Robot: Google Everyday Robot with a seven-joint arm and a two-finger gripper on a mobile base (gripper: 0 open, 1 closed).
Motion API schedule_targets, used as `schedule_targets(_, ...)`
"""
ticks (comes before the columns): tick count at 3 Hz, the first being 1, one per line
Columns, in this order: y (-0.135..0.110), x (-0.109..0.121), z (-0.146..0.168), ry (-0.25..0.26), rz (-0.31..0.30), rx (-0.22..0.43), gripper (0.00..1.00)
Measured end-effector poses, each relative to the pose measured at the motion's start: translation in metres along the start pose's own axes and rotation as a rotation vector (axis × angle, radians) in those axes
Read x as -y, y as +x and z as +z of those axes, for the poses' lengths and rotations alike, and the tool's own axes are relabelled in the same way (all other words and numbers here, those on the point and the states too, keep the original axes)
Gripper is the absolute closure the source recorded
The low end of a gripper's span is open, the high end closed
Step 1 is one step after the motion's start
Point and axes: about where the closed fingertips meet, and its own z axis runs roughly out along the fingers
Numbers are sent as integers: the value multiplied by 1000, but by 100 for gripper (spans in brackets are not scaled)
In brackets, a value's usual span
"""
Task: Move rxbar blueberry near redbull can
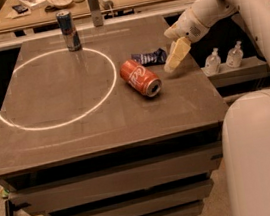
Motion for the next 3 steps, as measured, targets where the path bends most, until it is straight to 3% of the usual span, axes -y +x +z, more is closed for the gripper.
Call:
schedule_targets(2,-10,0,14,-51,1,25,0)
schedule_targets(3,-16,0,21,-67,-10,40,18)
